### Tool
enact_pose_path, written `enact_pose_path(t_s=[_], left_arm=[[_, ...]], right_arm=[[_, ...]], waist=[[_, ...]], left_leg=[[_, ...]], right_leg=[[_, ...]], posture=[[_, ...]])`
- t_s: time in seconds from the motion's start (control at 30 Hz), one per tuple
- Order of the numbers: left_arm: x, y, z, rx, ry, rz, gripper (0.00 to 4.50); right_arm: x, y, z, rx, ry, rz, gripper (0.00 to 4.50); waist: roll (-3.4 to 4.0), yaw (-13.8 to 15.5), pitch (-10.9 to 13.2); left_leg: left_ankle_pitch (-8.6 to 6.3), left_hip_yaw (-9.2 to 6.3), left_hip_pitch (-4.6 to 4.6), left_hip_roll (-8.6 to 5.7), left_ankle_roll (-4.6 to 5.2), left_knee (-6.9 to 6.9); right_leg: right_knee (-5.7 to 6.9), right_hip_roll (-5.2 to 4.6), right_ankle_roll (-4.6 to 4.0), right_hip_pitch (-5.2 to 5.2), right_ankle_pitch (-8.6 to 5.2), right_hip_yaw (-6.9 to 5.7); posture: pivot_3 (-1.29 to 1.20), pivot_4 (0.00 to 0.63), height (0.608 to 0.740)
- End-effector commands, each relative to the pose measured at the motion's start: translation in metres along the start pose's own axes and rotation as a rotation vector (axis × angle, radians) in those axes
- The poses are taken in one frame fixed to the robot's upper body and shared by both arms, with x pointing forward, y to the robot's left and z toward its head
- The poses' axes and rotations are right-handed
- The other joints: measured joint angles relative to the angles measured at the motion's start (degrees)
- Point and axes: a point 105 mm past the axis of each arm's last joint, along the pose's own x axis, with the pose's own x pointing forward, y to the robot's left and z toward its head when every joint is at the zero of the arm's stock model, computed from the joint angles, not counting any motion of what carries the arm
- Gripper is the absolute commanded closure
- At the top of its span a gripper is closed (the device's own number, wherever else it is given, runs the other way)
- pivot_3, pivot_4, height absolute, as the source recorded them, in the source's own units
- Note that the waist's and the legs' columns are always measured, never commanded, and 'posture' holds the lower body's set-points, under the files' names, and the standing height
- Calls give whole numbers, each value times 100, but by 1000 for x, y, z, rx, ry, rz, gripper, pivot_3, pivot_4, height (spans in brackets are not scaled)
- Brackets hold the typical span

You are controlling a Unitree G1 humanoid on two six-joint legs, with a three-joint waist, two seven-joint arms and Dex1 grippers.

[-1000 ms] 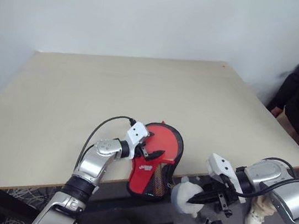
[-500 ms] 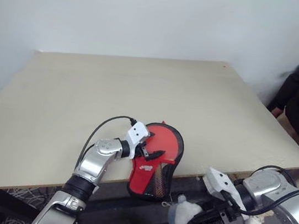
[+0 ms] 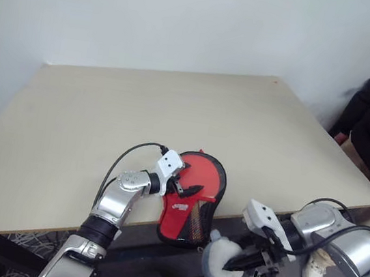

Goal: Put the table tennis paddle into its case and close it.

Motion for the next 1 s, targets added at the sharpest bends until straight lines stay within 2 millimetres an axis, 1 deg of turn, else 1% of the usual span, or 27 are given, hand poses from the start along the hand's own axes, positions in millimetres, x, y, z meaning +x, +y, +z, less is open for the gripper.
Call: enact_pose_path(t_s=[0.03, 0.07, 0.13, 0.23, 0.27, 0.33, 0.43, 0.47, 0.5, 0.6, 0.7, 0.77, 0.93, 1.0], left_arm=[[-2, -2, -22, -27, 83, 4, 0], [-2, -2, -22, -27, 83, 4, 0], [-2, -2, -22, -27, 83, 5, 0], [-2, -2, -22, -27, 82, 5, 0], [-2, -2, -22, -28, 81, 6, 0], [-2, -2, -22, -28, 81, 6, 0], [-1, -2, -22, -28, 80, 5, 0], [-1, -2, -22, -29, 80, 5, 0], [-1, -2, -22, -29, 79, 5, 0], [0, -3, -22, -29, 78, 5, 0], [0, -2, -21, -30, 75, 6, 0], [-1, -2, -21, -29, 73, 6, 0], [-4, 0, -21, -26, 69, 13, 0], [-5, 1, -20, -26, 68, 15, 0]], right_arm=[[-7, -6, 7, -26, 3, -22, 1719], [-9, -8, 8, -28, 4, -28, 1400], [-13, -12, 9, -34, 8, -43, 949], [-19, -16, 9, -37, 16, -56, 154], [-21, -18, 9, -38, 19, -61, 44], [-25, -19, 9, -41, 24, -65, 44], [-32, -27, 14, -39, 13, -104, 44], [-35, -35, 17, -53, 4, -143, 44], [-38, -48, 21, -59, -15, -210, 44], [-51, -92, 28, -22, -57, -428, 44], [-61, -122, 31, 44, -101, -566, 44], [-64, -135, 31, 75, -118, -621, 44], [-61, -158, 28, 121, -143, -729, 44], [-61, -164, 26, 143, -147, -757, 44]], waist=[[-1, 0, 0], [-1, 0, 0], [-1, 0, 0], [0, 0, 0], [0, 0, 0], [0, 0, 0], [1, -1, 0], [1, -2, 0], [1, 0, 0], [5, -12, 0], [2, -10, 0], [5, -4, -2], [11, -2, -4], [13, -5, -5]], left_leg=[[0, -1, 0, 0, 0, 2], [0, -1, 1, 1, 0, 2], [0, 0, 0, 1, 0, 2], [0, 0, -1, 1, 0, 2], [0, -1, 0, 1, 0, 2], [0, 0, 0, 1, 0, 2], [0, 0, 0, 1, 0, 2], [0, 2, 0, 2, 0, 2], [0, 4, 0, 3, 0, 2], [0, 9, 4, 10, 0, 4], [0, 8, 0, 11, 0, 9], [1, 9, -5, 14, 0, 9], [-4, 11, -10, 4, -2, 3], [-2, 11, -10, 3, 2, -2]], right_leg=[[0, 0, 0, -2, 0, -2], [0, 0, 0, -2, 0, -3], [0, -1, 0, -1, 0, -3], [2, -1, 0, -1, 0, -3], [2, 0, 0, -1, 0, -3], [2, 0, 0, -1, 0, -4], [1, -1, 0, -1, 0, -4], [1, -1, 0, -2, 0, -4], [1, -2, 0, -2, 0, -4], [0, -1, 0, -1, 0, -10], [0, -1, 0, -8, 0, -18], [2, -3, -1, -8, 1, -19], [9, 1, -8, -8, 6, -15], [8, 4, -8, -8, 6, -15]], posture=[[0, 0, 740], [0, 0, 740], [0, 0, 740], [0, 0, 740], [0, 0, 740], [0, 0, 740], [0, 0, 740], [0, 0, 740], [0, 0, 740], [0, 0, 740], [0, 0, 740], [0, 0, 740], [0, 0, 740], [0, 0, 740]])
